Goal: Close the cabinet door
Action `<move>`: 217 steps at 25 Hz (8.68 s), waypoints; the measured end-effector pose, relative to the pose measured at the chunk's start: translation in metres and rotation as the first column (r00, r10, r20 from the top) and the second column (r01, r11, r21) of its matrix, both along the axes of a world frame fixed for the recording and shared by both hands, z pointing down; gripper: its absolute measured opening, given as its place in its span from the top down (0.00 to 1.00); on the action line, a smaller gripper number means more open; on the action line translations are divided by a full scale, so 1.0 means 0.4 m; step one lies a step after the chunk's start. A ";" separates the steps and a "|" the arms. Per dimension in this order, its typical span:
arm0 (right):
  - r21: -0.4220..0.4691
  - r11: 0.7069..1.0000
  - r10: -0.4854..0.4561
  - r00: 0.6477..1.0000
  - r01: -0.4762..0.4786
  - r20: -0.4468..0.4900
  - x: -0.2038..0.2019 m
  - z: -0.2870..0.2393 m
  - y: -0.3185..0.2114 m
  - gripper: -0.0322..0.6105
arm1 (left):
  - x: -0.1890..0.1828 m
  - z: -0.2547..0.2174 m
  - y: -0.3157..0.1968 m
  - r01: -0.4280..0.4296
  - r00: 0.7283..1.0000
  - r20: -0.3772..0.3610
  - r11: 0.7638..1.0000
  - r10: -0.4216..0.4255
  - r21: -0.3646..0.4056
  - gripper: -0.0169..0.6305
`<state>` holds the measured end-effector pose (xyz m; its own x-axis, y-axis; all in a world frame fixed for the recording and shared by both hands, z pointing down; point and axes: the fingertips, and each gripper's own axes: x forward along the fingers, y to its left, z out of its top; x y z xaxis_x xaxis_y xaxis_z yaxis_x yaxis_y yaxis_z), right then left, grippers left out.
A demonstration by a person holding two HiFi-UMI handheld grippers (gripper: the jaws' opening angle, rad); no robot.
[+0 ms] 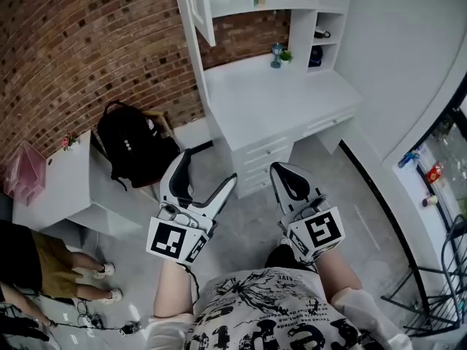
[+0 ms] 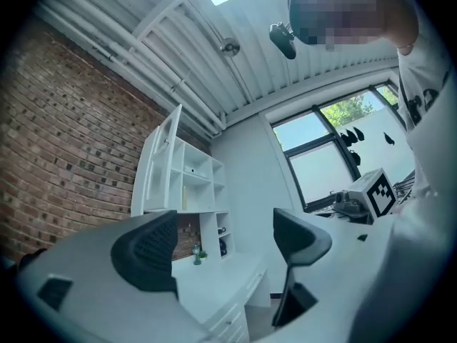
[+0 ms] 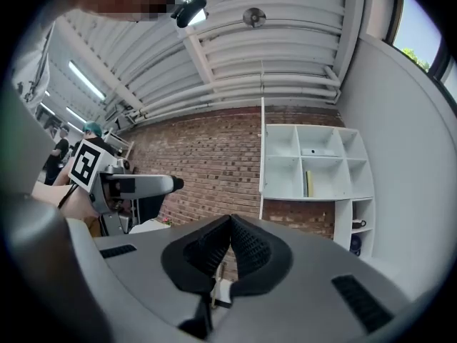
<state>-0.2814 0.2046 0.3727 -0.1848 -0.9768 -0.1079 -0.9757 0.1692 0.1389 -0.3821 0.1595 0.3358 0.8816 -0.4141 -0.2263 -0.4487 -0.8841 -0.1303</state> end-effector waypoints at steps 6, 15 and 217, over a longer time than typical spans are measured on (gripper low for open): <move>0.002 0.993 -0.122 0.991 0.122 0.055 0.232 -0.058 -0.145 0.93 | 0.189 -0.074 -0.125 0.133 0.991 -0.030 0.991 -0.133 -0.016 0.35; 0.037 0.967 -0.248 0.967 0.251 -0.061 0.455 -0.218 -0.396 0.93 | 0.402 -0.208 -0.334 0.284 0.959 -0.045 0.958 -0.281 0.051 0.35; 0.009 0.956 -0.294 0.956 0.294 -0.018 1.312 -0.036 -1.367 0.93 | 1.236 0.071 -1.277 0.453 0.889 0.135 0.882 -0.437 -0.129 0.95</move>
